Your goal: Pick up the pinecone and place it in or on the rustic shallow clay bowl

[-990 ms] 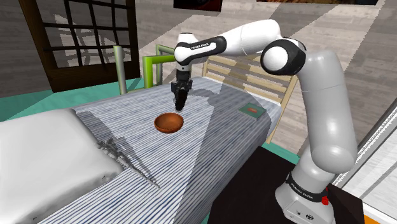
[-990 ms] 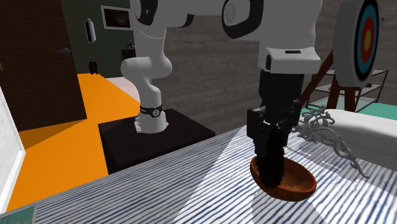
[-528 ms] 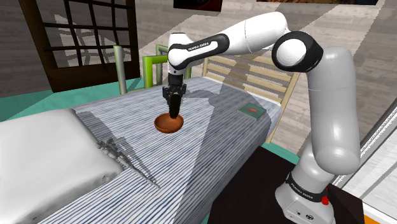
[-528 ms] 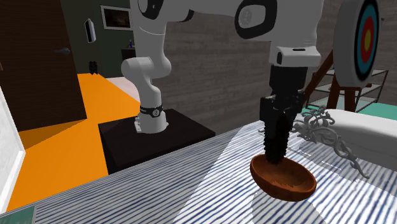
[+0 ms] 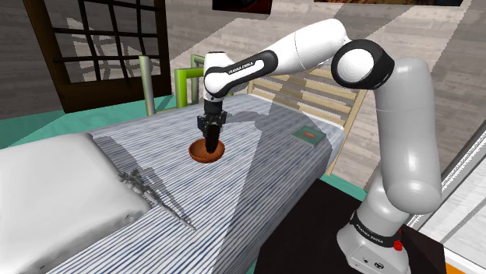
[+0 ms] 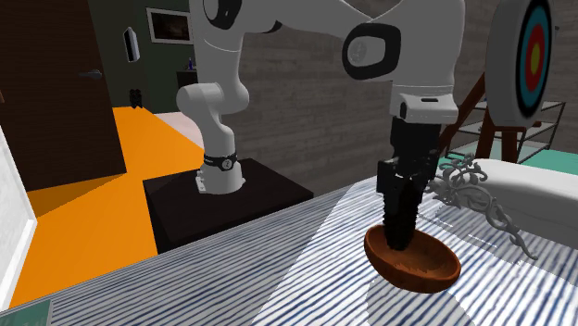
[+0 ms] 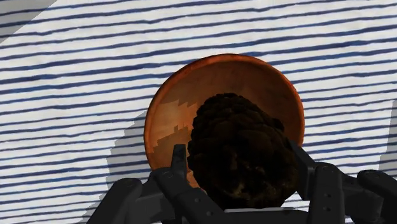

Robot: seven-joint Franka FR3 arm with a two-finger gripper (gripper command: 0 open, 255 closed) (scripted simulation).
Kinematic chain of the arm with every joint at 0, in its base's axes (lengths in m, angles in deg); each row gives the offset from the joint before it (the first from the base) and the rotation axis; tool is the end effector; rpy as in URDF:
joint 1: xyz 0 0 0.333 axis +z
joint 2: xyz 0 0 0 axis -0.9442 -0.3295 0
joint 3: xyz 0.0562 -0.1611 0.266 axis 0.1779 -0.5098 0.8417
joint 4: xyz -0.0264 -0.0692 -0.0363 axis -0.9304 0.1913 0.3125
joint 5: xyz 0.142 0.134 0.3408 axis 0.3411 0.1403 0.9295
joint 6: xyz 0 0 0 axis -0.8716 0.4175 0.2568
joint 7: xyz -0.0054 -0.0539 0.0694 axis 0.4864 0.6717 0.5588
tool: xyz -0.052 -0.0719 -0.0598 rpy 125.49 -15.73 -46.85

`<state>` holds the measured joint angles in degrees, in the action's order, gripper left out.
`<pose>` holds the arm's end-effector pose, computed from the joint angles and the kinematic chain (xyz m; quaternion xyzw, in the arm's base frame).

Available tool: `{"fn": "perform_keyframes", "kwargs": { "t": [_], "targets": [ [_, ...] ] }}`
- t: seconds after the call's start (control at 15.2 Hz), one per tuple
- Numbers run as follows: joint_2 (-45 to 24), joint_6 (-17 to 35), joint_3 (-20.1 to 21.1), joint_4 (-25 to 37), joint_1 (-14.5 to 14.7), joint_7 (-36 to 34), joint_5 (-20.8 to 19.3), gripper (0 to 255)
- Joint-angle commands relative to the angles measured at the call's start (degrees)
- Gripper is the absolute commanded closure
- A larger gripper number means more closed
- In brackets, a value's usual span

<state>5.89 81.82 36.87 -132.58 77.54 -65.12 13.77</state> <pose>0.6728 0.0957 0.3525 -0.9993 0.0359 -0.0054 0.0068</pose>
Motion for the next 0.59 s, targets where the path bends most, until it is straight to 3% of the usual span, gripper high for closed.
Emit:
{"fn": "perform_keyframes", "kwargs": {
  "t": [0.0,0.53],
  "targets": [
    [-0.6,1.1,0.0,-0.4,-0.1,0.1,0.0,255],
    [-2.7,4.7,-0.1,-1.9,0.0,0.1,0.0,255]
  ]
}}
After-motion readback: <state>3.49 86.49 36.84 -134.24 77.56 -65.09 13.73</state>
